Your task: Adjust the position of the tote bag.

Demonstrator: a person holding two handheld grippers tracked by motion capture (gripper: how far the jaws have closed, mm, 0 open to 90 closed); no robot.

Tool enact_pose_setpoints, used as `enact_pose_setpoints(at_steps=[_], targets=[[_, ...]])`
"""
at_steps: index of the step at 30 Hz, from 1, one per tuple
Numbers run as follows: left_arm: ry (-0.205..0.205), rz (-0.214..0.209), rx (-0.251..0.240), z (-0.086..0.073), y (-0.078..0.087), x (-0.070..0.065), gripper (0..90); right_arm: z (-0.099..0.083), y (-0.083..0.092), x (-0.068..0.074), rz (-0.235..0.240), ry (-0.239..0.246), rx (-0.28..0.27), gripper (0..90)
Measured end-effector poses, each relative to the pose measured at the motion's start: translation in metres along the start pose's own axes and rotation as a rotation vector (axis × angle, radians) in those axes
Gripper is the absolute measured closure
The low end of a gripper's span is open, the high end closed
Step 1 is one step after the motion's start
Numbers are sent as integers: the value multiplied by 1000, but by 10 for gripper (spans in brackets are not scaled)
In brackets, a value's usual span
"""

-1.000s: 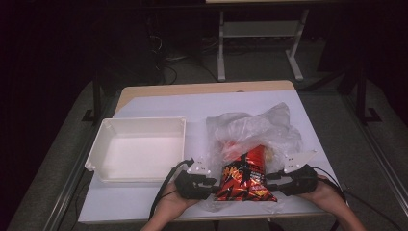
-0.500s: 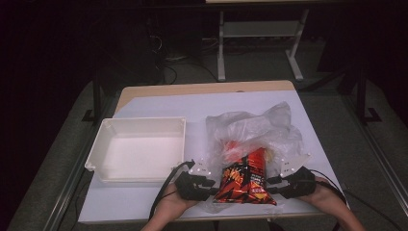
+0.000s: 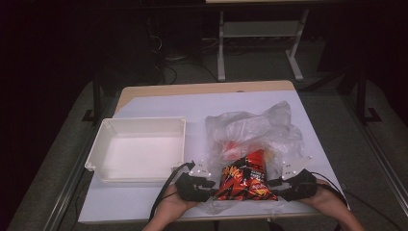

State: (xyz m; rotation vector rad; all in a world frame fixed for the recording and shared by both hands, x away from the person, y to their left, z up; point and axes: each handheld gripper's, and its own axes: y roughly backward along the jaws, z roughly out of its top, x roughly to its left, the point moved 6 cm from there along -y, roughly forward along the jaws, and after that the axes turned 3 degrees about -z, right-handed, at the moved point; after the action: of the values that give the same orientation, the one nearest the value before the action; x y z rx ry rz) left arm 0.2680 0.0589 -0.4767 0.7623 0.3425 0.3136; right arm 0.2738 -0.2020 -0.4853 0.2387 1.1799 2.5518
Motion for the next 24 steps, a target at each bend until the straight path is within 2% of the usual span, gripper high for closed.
enact_pose_setpoints(at_steps=[1,5,8,9,10,14,19,24], targets=[[-11,-1,8,0,1,0,663,1,0,1,2,2,-3,641],[-4,-6,-18,3,2,-2,659,4,2,2,4,-8,-21,641],[-22,-14,-27,5,4,-4,645,7,6,1,3,-1,-41,643],[-14,-13,-39,6,4,-5,641,9,8,2,0,0,-46,644],[-30,-14,-36,7,5,-5,639,11,8,2,-1,4,-49,644],[-32,-10,-56,10,8,-6,605,16,11,2,-13,25,-57,646],[-57,9,-79,16,12,-8,549,21,16,2,-14,23,-81,649],[-77,32,-102,22,19,-8,583,27,23,3,-40,30,-103,646]])
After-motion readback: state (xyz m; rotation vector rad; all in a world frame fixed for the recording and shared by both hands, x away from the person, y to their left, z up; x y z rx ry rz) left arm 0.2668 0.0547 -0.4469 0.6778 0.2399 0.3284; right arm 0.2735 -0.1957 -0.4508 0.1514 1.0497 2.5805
